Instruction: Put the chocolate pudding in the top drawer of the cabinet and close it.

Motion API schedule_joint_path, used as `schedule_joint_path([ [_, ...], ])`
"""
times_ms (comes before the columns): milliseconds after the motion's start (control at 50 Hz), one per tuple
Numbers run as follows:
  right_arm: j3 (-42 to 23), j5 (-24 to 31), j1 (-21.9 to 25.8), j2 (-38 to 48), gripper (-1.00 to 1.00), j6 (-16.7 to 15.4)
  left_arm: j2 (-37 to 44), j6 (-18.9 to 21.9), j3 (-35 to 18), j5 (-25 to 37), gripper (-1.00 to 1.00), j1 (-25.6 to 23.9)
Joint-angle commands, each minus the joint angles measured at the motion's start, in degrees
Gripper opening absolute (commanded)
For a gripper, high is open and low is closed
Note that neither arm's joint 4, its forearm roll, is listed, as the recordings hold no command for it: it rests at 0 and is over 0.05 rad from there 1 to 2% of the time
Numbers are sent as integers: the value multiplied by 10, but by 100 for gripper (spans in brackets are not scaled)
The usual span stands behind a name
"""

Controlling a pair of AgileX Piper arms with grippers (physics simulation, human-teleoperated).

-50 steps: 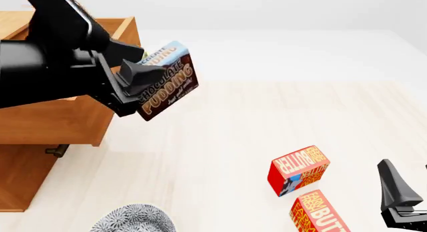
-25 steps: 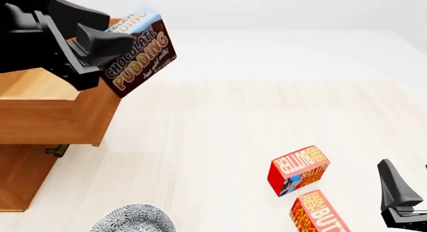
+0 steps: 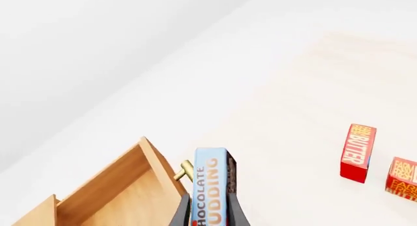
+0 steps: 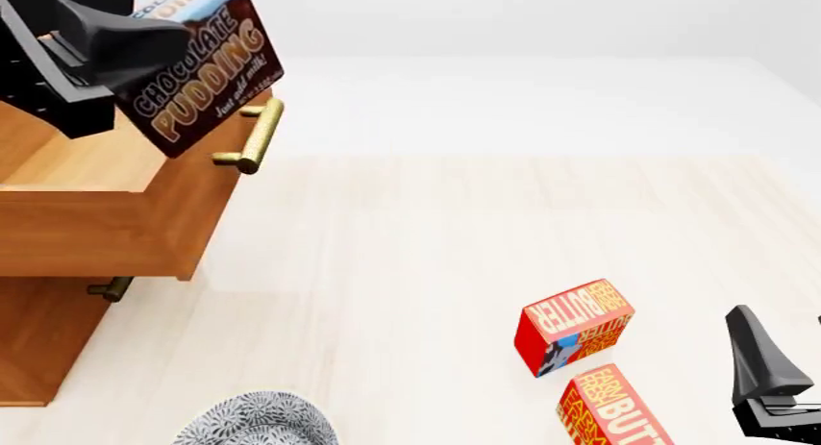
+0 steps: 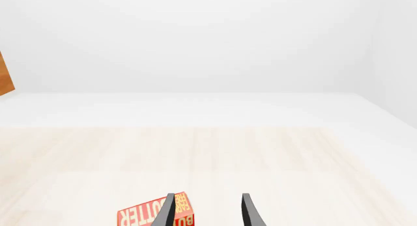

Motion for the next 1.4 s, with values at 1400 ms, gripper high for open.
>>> schedule_joint_path([
  [1400,0,0,0,0,100,0,33,34,79,-102,-100,233],
])
